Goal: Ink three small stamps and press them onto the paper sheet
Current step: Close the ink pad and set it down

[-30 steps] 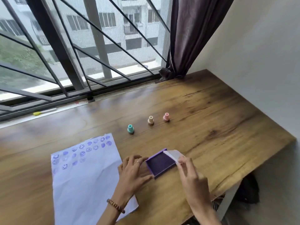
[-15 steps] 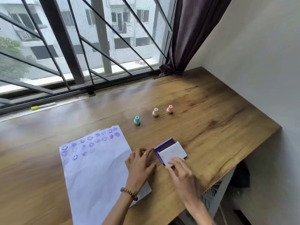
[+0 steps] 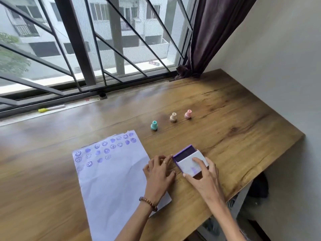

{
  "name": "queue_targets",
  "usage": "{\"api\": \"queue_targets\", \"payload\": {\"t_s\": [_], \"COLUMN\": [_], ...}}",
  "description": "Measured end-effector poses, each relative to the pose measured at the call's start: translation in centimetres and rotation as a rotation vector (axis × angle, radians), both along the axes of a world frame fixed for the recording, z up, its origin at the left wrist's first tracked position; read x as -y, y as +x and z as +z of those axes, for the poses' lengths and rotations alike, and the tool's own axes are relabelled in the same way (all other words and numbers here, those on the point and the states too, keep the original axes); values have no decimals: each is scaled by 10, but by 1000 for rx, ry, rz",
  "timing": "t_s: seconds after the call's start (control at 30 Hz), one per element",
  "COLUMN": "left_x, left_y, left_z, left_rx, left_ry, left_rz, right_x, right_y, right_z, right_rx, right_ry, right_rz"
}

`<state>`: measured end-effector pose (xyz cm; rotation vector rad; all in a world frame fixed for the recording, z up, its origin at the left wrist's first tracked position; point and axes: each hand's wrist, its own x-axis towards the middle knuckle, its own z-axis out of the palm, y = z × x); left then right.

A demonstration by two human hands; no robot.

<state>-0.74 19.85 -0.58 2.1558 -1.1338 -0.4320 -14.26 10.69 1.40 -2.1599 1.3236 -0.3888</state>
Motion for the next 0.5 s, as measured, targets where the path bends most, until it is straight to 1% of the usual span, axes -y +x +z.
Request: {"api": "queue_targets", "payload": {"t_s": [0.23,0.5], "left_x": [0,1], "left_y": [1,0], "left_z": [-1,-3], "left_rx": [6,16], "left_ry": [-9,-1], "left_rz": [2,8], "right_x": [4,20], "right_y": [4,22], "right_z": [-1,-5], "right_rx": [-9,-19], "right_ry": [29,14], "right_rz": [15,91]}}
